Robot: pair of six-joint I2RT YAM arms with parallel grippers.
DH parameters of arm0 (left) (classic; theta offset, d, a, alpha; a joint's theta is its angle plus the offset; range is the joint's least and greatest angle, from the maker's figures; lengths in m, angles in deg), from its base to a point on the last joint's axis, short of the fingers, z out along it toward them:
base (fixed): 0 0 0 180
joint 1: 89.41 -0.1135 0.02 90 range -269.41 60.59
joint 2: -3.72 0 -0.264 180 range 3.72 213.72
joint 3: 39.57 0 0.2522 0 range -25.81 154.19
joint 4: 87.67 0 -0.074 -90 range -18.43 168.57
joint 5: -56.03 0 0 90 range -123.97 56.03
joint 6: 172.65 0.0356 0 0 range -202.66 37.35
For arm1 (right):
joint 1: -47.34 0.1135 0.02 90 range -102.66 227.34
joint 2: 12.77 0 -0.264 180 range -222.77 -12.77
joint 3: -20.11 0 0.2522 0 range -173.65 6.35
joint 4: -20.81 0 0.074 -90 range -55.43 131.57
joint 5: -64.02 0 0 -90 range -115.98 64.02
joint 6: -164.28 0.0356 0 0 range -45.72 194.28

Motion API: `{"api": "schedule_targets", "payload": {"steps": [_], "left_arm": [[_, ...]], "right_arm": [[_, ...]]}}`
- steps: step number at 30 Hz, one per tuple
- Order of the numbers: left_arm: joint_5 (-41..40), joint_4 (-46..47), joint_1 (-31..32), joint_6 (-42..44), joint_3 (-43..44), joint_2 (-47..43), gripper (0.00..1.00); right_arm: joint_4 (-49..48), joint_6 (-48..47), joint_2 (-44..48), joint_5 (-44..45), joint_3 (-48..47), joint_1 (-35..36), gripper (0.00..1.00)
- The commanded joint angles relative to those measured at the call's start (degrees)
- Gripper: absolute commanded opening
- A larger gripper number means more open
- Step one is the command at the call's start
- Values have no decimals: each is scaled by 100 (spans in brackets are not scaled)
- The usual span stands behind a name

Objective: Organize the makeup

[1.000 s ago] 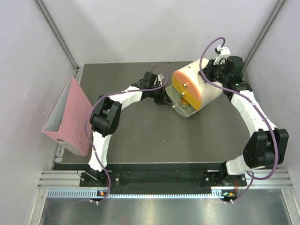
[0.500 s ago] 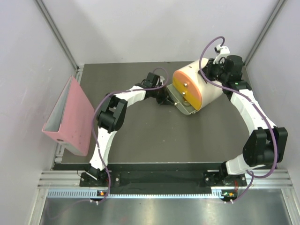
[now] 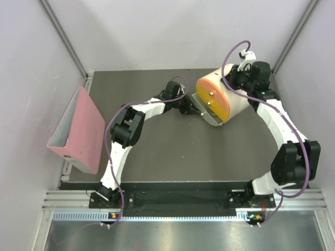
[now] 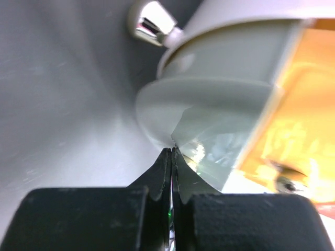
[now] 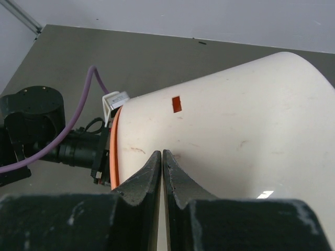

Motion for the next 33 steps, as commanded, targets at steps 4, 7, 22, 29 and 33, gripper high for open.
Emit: {"api": "schedule_targets", "payload": {"steps": [4,7,22,29,33], "left_arm": [[139,2040,255,-1113,59,6,0],[122,2032,220,-1140,-47,-81,0],[-247,706,26,563,-329,-1347,2],[-441,64,26,925,-556,-1567,4],[-450,81,35,890,-908,-1646,5]], "right_arm": [[2633,-117,-720,277,632,85,6],[2650,-126,-711,295,632,85,6],[2729,-82,-386,567,-402,85,4],[2984,-170,-473,1015,-1467,-90,2],[3457,-310,-772,1164,-2030,-266,0]]}}
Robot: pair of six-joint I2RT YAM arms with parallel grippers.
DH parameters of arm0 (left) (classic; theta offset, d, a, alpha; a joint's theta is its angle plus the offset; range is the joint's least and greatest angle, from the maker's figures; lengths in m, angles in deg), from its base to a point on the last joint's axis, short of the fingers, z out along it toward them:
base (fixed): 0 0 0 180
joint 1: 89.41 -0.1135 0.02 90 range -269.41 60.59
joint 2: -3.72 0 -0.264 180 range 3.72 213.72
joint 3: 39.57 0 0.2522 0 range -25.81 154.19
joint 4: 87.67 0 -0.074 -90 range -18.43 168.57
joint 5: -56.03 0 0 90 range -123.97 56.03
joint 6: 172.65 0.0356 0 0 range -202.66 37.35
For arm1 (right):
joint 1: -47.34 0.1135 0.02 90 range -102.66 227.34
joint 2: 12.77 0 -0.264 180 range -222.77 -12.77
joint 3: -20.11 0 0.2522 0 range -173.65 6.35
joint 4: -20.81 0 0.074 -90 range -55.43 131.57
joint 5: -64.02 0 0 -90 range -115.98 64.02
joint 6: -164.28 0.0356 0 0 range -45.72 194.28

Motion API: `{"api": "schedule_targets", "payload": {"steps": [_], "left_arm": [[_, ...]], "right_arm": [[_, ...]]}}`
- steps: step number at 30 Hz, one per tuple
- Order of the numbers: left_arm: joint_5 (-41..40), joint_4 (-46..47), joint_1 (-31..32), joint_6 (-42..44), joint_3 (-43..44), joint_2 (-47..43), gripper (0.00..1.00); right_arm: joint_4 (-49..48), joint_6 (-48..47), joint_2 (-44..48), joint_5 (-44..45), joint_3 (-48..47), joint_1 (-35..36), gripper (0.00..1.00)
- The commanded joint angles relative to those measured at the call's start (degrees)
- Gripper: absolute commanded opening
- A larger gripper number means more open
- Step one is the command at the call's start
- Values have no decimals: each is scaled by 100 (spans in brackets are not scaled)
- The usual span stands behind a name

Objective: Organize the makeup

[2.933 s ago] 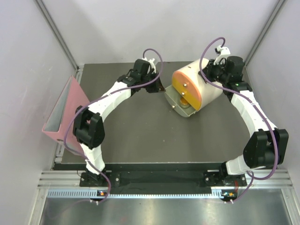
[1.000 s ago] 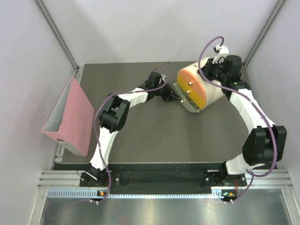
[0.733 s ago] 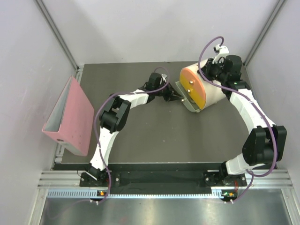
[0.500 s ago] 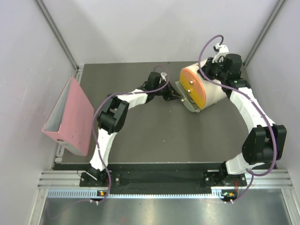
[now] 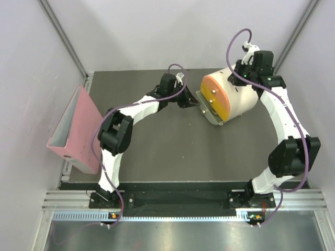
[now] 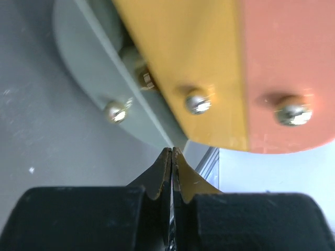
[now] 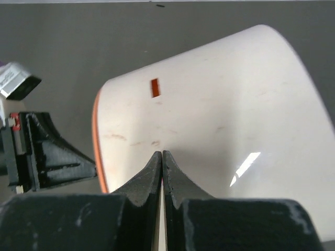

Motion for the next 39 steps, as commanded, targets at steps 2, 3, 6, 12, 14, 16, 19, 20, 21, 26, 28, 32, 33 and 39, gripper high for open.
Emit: {"api": "schedule_targets", "payload": {"steps": [2,3,6,12,14,16,19,20,21,26,28,32,33,39], "left_arm": [[-115,-162,-11,132,-487,-278,9],[-89,-144,-11,123,-522,-278,11],[-150,-232,24,175,-584,-260,18],[-212,-13,68,35,-777,-190,25],[-195,214,86,-62,-769,-103,26],[-168,269,112,-184,-707,-23,27],[-81,646,182,-508,-698,144,27],[-28,734,217,-588,-681,240,27],[-27,883,235,-729,-655,276,27],[-97,1121,253,-993,-619,443,28],[-150,1252,253,-1099,-619,487,28],[-168,1542,253,-1389,-619,636,29],[-185,1578,253,-1450,-610,654,30],[-274,1623,262,-1591,-461,847,30]], "right_arm": [[1374,-341,-516,575,-639,-205,0],[1479,-402,-534,662,-753,-205,1],[1585,-482,-578,768,-903,-205,3],[1919,-640,-719,997,-1167,-205,13],[1989,-684,-702,1146,-1123,-205,13],[1998,-754,-667,1225,-1009,-205,13],[1999,-807,-658,1357,-833,-196,10],[2007,-807,-666,1410,-798,-196,9],[2016,-816,-675,1436,-720,-205,7],[2007,-868,-693,1437,-552,-196,0],[1990,-983,-693,1419,-490,-196,0],[1963,-992,-710,1332,-411,-187,0],[1963,-992,-719,1323,-394,-187,0],[1937,-1001,-719,1235,-358,-187,0]]}}
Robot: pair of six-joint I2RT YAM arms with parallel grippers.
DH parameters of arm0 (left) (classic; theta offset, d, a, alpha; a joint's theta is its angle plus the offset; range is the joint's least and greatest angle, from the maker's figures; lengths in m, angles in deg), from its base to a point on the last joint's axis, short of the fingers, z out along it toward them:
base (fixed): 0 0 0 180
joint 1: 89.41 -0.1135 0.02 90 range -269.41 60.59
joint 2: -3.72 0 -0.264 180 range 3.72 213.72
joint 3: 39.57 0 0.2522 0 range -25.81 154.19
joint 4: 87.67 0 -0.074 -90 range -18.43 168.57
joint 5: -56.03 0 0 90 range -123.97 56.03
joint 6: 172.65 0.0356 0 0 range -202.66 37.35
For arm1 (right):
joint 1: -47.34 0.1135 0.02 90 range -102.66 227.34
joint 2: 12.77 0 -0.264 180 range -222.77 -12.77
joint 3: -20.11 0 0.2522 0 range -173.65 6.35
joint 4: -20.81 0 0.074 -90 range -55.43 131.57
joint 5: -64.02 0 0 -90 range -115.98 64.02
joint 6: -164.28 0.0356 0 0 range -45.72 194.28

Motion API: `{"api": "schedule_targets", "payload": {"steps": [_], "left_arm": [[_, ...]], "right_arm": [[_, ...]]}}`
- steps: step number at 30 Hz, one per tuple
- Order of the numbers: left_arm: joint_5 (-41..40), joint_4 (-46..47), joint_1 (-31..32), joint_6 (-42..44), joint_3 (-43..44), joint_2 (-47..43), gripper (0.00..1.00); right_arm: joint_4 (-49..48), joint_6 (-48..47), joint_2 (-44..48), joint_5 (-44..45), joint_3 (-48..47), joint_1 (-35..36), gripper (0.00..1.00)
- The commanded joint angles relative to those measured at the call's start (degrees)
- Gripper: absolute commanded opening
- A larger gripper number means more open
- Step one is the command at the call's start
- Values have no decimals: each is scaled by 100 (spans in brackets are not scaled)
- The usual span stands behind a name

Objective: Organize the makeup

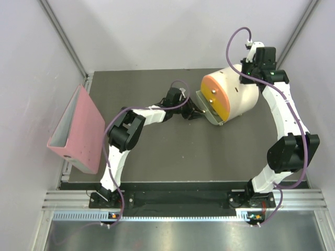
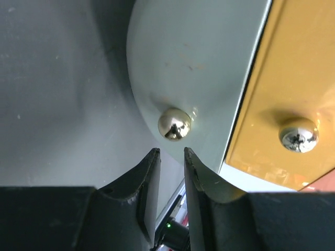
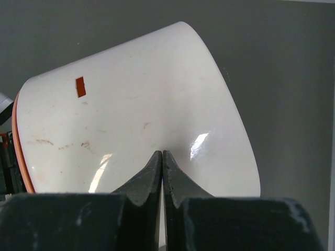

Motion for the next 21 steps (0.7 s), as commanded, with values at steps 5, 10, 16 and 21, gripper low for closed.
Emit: {"api": "schedule_targets", "payload": {"steps": [5,10,16,21], "left_arm": [[-57,374,100,-249,576,341,30],[-75,190,267,-249,1024,578,30],[-110,102,355,-293,1306,772,30],[-101,111,355,-328,1473,921,30]], "right_arm": [[1030,-161,-398,-46,393,-30,0],[1039,-170,-407,-64,420,5,0],[1047,-170,-451,-117,420,23,0],[1074,-179,-468,-143,393,49,0]]}}
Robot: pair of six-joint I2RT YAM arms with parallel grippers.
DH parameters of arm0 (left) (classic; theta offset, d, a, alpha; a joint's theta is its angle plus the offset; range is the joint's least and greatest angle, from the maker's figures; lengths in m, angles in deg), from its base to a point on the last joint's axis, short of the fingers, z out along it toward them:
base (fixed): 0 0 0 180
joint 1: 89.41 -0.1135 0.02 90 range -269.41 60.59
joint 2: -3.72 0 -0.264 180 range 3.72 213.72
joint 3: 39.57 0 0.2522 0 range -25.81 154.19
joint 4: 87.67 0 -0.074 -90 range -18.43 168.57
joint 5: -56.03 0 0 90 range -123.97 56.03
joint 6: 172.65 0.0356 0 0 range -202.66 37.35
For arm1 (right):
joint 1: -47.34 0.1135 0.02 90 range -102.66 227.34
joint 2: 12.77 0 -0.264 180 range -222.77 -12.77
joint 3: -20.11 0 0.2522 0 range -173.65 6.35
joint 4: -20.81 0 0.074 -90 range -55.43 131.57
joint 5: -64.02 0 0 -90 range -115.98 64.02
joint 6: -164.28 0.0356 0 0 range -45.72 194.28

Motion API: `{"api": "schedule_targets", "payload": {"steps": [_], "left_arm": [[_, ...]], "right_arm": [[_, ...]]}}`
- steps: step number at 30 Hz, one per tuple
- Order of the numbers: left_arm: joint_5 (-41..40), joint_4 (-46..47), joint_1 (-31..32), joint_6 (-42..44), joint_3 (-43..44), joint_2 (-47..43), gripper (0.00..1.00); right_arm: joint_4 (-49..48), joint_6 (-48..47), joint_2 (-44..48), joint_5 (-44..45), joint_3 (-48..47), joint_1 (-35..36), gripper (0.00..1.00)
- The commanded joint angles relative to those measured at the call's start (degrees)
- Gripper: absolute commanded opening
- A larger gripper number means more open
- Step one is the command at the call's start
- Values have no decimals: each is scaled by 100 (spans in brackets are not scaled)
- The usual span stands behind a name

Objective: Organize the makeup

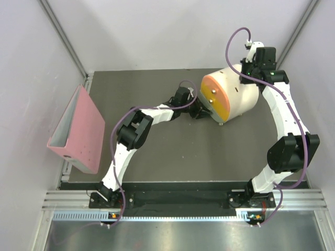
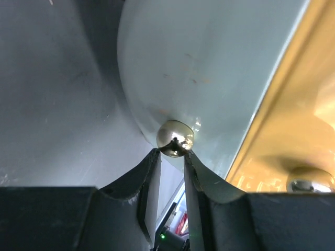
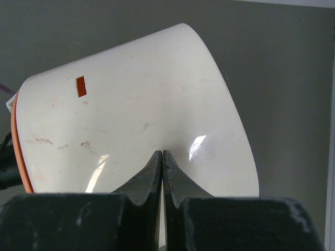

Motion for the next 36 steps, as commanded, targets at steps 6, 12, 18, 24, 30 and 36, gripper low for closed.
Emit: {"api": "schedule_targets", "payload": {"steps": [6,12,18,24,30,36], "left_arm": [[6,329,95,-145,525,271,30],[-64,14,17,144,385,9,31],[-344,-847,-133,1259,-37,-825,33],[-1338,-2577,-212,2674,173,-1705,43],[-2567,-4116,-388,3581,648,-2206,99],[-3130,-4731,-634,3976,648,-2550,99]], "right_arm": [[1168,-90,-477,-108,343,43,0],[1203,-90,-495,-117,352,51,0],[1212,-90,-477,-100,352,43,0],[1221,-98,-442,-38,290,51,0],[1282,-46,-398,67,53,139,1],[1554,7,-336,418,-579,498,11]]}}
